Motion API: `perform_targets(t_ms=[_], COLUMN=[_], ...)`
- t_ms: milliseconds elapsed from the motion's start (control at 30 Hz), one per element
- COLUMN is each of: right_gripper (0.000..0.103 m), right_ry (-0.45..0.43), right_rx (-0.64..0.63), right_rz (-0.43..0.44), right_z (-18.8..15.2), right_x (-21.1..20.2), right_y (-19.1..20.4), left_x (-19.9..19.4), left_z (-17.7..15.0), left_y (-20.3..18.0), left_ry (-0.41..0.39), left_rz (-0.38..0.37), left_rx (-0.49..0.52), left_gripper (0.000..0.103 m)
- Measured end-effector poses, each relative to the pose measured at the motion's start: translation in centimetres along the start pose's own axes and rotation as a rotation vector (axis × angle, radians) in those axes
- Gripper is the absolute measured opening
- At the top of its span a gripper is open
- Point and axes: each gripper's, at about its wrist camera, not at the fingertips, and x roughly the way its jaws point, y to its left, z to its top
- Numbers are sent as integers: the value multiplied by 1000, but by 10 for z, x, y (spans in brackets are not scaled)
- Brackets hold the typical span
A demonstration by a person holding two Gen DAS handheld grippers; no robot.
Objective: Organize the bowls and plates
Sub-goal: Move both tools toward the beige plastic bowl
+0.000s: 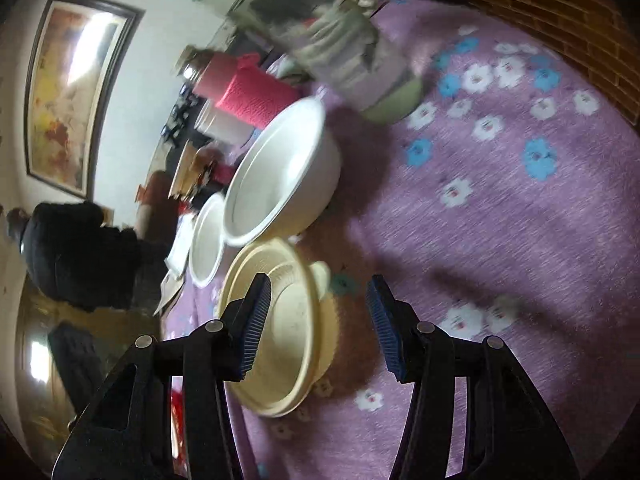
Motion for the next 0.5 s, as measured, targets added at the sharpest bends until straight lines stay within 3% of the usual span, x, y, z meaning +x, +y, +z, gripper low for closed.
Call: perform_targets(t_ms=[233,500], right_gripper=[51,51], right_ry=[45,33], right_rx=[-56,-77], right_rz=[-24,-60], right_z=[-9,-17], right_x=[12,24], right_y=[11,21], left_x=[16,19], left_z=[-1,-9], left_y=[-25,-35], left_ry=[4,-84], left_rz=[48,144], left_rx=[61,123], left_gripper=[57,57])
